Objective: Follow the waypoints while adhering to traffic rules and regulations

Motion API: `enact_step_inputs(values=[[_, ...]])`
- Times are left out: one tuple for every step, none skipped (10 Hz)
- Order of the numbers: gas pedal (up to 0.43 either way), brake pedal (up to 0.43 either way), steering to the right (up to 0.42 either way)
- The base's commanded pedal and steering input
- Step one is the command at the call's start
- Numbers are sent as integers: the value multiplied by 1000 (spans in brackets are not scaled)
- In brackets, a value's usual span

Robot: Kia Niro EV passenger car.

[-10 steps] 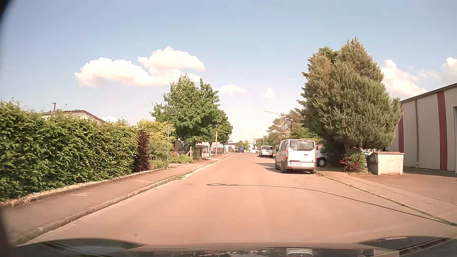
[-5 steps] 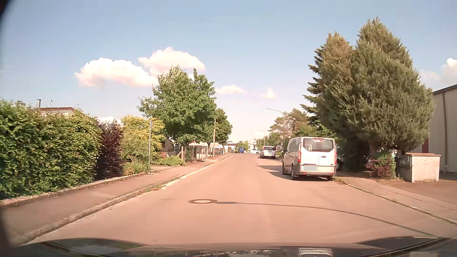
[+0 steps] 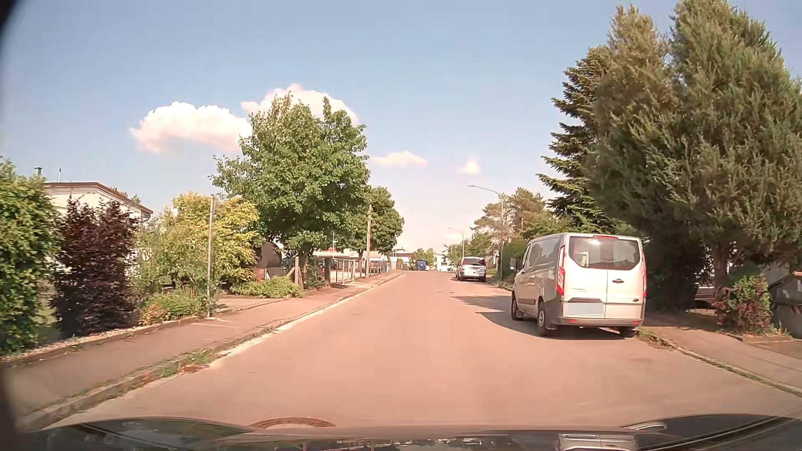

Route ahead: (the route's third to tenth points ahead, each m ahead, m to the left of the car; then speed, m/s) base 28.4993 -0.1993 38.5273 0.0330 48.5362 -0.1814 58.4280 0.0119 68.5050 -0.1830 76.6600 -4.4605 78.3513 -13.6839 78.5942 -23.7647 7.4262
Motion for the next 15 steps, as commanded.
enact_step_inputs(values=[[47,12,14],[47,12,14],[47,12,15],[47,12,15],[47,12,16],[59,12,16],[59,12,16],[47,12,15],[39,12,11],[39,12,6],[39,12,6],[47,12,12],[59,12,14],[59,12,13],[67,12,10]])
